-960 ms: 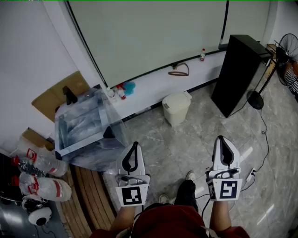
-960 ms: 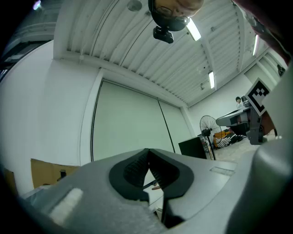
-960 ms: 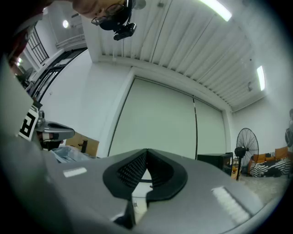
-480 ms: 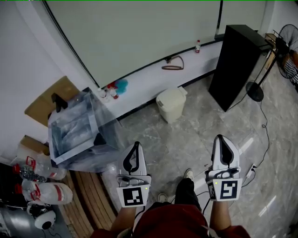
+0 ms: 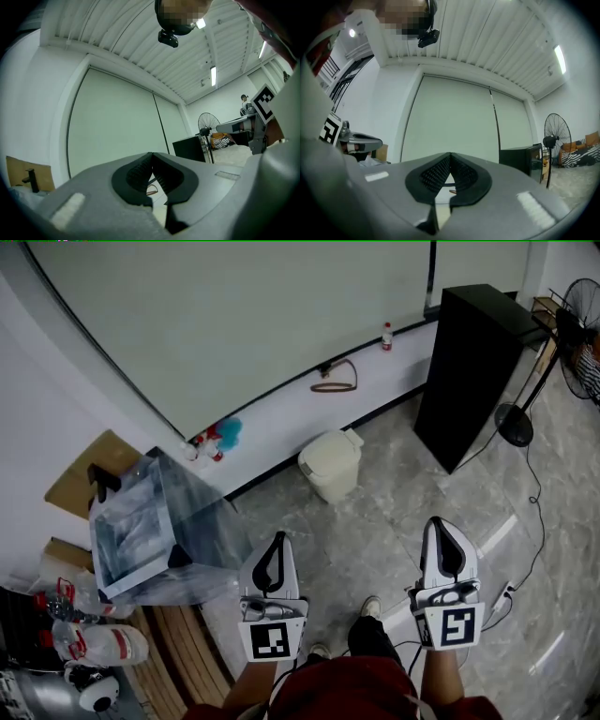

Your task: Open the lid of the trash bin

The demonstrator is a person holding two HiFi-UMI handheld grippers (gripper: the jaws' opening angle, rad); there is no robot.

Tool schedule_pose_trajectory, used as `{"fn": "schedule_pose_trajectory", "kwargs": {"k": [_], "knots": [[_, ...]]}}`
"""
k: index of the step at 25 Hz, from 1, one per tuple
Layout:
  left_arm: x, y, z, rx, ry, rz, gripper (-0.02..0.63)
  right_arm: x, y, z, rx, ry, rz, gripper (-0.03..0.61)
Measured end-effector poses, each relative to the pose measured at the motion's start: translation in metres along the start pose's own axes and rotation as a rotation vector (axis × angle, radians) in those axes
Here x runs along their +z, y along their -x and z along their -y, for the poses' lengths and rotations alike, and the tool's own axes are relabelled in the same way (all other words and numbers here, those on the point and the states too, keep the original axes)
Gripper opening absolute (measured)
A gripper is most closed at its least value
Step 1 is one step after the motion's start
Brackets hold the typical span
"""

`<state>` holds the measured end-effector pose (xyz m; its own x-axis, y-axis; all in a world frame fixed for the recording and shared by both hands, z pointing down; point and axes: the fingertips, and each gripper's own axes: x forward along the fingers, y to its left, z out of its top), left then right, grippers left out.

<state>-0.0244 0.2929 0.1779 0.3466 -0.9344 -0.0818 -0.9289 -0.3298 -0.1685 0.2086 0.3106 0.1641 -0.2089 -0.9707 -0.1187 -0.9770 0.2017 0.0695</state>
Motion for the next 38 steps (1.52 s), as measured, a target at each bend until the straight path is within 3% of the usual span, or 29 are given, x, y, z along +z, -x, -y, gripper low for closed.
{"fn": "schedule_pose_trajectory", "kwargs": {"k": [8, 14, 23, 38], "knots": [[0.021, -0.073, 0.053, 0.01, -0.003, 0.026, 0.001, -0.007, -0.028, 0.089, -0.006, -0.038, 0.001, 0.0], [0.027, -0.1, 0.054, 0.038, -0.01, 0.028, 0.002, -0.005, -0.051, 0.109, 0.025, -0.032, 0.024, 0.0], [0.006, -0.124, 0.023, 0.109, 0.013, 0.023, 0.002, -0.021, -0.105, 0.103, 0.077, -0.019, 0.014, 0.0], [-0.028, -0.21, -0.107, 0.178, 0.051, 0.036, 0.001, -0.02, -0.264, 0.036, 0.175, 0.059, 0.031, 0.0]]}}
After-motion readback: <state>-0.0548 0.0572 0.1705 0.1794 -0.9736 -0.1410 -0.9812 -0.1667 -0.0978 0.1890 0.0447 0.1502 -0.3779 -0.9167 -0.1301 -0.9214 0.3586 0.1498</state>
